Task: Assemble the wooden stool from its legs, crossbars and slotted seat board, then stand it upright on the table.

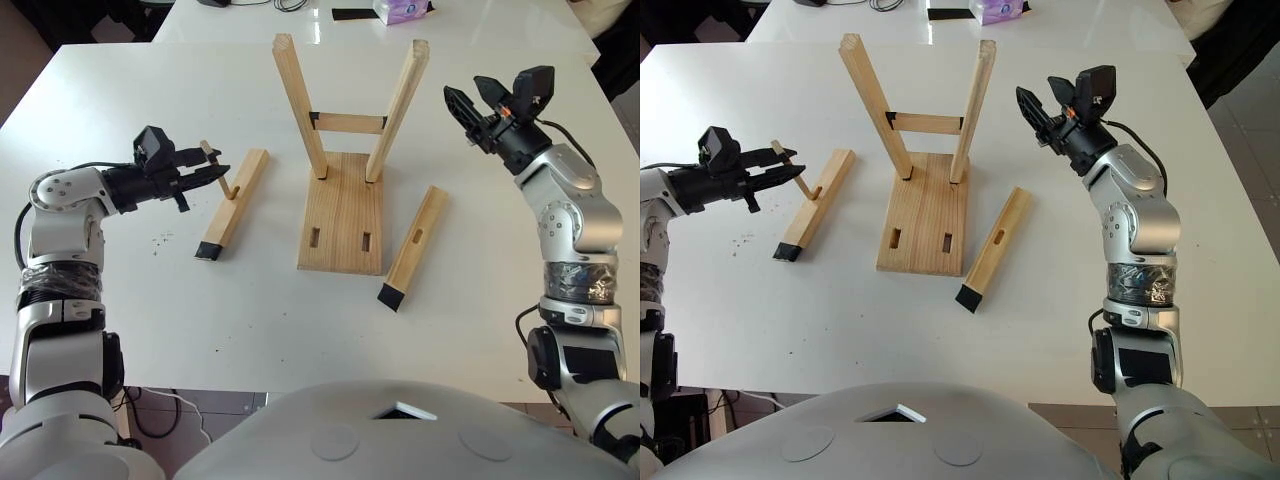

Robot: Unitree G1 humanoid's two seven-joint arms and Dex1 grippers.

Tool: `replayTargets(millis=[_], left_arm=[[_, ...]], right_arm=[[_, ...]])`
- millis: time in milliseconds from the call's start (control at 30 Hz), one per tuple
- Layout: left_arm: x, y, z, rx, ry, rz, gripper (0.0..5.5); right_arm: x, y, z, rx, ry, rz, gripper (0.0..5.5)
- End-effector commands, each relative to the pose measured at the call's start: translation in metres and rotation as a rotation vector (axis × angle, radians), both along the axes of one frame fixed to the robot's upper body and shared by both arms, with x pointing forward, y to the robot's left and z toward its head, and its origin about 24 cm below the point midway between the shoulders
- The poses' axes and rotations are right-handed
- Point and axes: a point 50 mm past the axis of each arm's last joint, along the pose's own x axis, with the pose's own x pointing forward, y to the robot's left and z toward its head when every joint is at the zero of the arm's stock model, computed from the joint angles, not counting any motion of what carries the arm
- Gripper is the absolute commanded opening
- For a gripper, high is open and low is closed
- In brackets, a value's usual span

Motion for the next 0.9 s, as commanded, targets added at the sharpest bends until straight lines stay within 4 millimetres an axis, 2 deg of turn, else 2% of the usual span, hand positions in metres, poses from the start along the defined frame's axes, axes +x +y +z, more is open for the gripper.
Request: replayTargets(millis=[33, 333, 567, 700, 800, 900], left_arm=[[-0.002, 0.004, 0.000, 0.010, 0.016, 0.007, 1.31], [-0.013, -0.002, -0.004, -0.065, 0.057, 0.001, 1.31], [-0.018, -0.024, 0.001, -0.198, 0.046, -0.005, 1.31], [-0.019, -0.032, -0.002, -0.205, 0.061, -0.020, 1.31], [-0.017, -0.022, 0.012, -0.173, 0.017, -0.007, 1.31], [-0.016, 0.003, 0.031, -0.093, -0.032, 0.064, 1.31]], right_arm=[[-0.001, -0.001, -0.004, 0.009, 0.005, -0.009, 3.10], [-0.004, 0.000, -0.011, 0.019, 0.020, -0.016, 3.10], [-0.007, 0.000, -0.017, 0.029, 0.031, -0.031, 3.10], [-0.007, -0.001, -0.019, 0.030, 0.035, -0.035, 3.10], [-0.009, -0.003, -0.019, 0.029, 0.037, -0.040, 3.10], [-0.012, -0.006, -0.023, 0.027, 0.046, -0.052, 3.10]])
